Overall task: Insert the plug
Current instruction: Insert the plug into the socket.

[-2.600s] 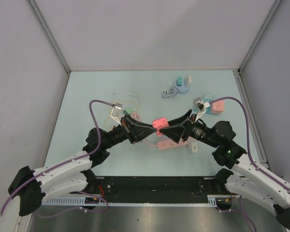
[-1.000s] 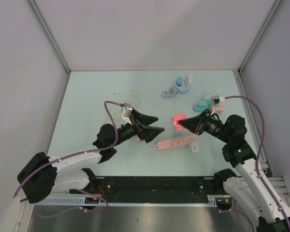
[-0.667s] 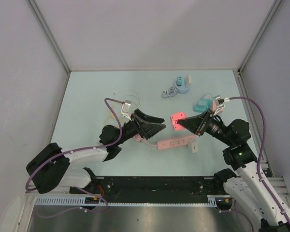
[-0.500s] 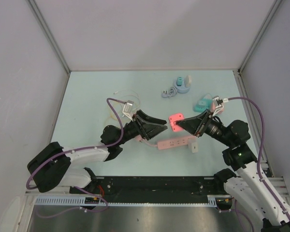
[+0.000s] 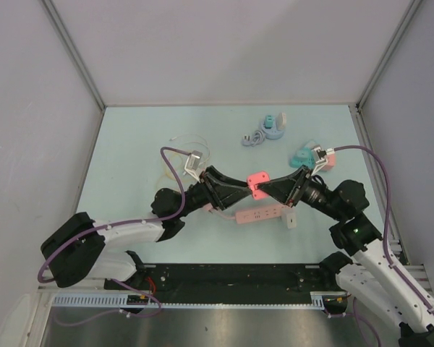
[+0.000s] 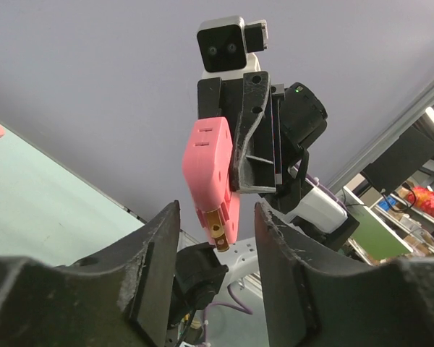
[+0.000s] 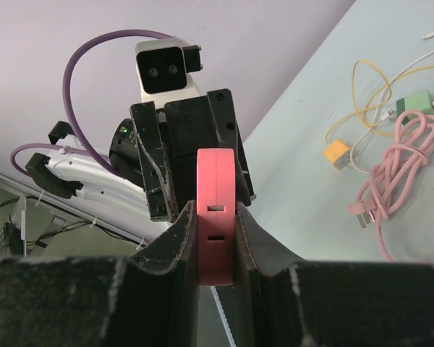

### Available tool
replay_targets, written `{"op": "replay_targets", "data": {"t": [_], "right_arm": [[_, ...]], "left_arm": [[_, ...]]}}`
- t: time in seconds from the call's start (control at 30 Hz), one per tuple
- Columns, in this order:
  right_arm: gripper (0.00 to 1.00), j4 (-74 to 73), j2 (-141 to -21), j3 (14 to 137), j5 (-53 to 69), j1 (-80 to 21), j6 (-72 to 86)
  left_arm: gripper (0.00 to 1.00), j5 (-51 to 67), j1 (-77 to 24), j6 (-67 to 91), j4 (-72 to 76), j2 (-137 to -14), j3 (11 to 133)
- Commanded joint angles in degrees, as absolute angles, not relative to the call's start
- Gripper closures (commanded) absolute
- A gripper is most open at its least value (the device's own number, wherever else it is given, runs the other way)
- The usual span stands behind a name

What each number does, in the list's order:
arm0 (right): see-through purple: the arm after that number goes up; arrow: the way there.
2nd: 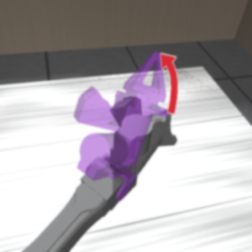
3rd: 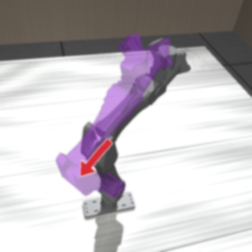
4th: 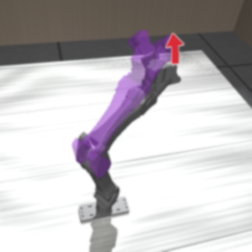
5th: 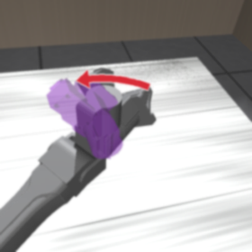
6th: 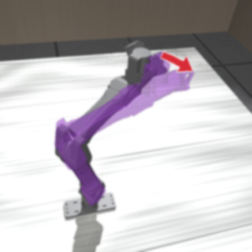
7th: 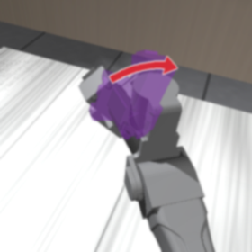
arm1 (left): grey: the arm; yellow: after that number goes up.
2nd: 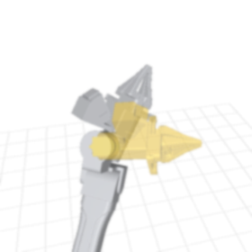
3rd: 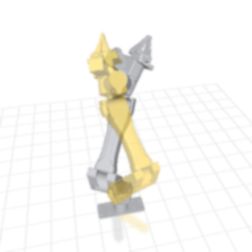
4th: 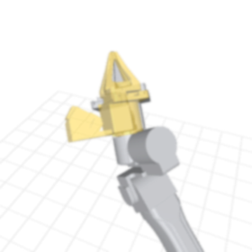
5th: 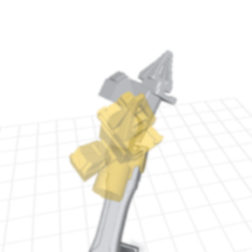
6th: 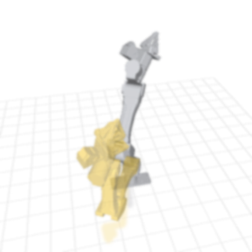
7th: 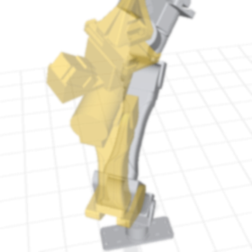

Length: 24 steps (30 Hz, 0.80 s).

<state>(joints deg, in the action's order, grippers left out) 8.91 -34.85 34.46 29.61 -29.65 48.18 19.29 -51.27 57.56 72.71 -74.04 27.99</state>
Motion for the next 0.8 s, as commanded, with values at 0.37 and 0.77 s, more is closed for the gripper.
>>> {"op": "replay_targets", "data": {"t": [0.37, 0.77], "right_arm": [[1.0, 12.0, -34.6, 34.5, 27.2, -31.2, 46.8], [1.0, 13.7, -34.5, 34.5, 28.0, -31.6, 47.5]], "left_arm": [[0.83, 19.7, -52.0, 59.6, 81.7, -72.5, 30.1], [1.0, 18.9, -52.2, 63.5, 89.6, -74.5, 29.0]]}}
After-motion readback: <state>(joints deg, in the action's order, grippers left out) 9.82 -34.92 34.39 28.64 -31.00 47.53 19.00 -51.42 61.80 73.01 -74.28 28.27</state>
